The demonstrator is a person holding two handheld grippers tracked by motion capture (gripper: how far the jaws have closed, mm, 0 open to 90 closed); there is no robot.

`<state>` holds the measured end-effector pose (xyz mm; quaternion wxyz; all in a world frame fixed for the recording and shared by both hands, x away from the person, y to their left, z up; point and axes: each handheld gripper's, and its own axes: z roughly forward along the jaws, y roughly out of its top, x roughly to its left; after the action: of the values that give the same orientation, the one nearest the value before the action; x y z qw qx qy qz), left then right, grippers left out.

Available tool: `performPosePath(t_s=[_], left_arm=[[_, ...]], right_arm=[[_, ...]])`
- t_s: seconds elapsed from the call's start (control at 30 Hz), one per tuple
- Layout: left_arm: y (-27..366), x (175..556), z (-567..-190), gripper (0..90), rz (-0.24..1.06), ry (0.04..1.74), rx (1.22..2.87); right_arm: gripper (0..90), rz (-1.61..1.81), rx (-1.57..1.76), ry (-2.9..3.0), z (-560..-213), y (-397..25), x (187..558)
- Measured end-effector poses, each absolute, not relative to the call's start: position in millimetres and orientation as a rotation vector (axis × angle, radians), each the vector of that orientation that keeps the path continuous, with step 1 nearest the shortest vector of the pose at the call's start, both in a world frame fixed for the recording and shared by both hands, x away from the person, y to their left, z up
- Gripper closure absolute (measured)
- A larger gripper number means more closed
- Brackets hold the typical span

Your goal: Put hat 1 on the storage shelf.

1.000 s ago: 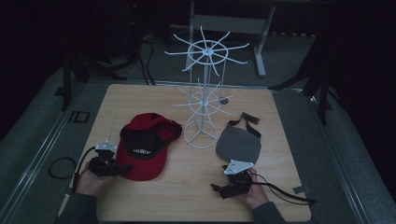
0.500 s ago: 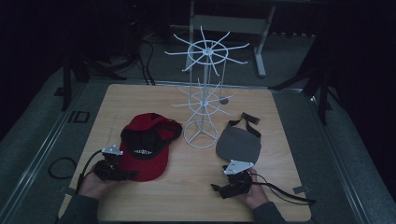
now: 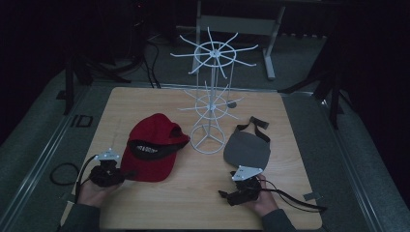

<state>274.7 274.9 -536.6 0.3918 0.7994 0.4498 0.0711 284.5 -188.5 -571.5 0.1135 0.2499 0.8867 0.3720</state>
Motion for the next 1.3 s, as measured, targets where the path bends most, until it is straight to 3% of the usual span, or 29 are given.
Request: performPosePath(t_s=[0.8,1.3], left_arm=[[277,283,-511,85.9,0.470,1.181,1.948],[279,294,-480,85.9,0.562,1.153,1.909]], right_arm=[[13.7,1.094,0.711,2.612,-571,-190,285],[13.7,1.101,0.674,2.632,-571,-195,286]])
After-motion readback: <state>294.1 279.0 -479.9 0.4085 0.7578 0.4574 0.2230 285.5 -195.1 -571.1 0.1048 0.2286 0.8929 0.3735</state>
